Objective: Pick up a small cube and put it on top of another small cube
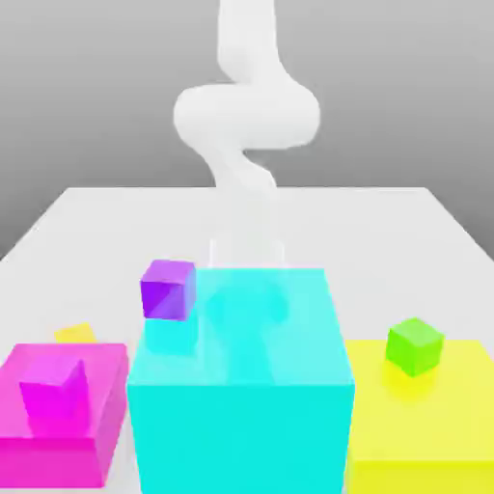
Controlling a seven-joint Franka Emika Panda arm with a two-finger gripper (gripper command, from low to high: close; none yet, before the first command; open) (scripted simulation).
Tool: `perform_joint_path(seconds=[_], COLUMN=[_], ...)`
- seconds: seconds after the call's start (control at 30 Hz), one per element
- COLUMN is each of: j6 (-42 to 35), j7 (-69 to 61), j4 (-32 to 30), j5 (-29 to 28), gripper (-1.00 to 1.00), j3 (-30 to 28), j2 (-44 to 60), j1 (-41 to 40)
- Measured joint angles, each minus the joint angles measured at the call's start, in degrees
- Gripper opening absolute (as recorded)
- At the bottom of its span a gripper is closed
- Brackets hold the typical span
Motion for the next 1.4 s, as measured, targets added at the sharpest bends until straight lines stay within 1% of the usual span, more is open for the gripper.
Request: perform_joint_path(seconds=[0.53, 0.87, 1.23, 1.4], j6=[12.03, 19.47, 27.66, 34.95], j7=[39.75, 65.29, 92.78, 95.55], j4=[-11.55, -18.69, -26.54, -26.17], j5=[0.66, -0.27, -0.47, 0.30], gripper=[0.00, 0.00, 0.00, 0.00], j3=[3.04, 3.13, -0.51, -0.71], j2=[18.52, 30.01, 42.62, 51.76], j1=[-21.53, -33.02, -42.88, -43.16])
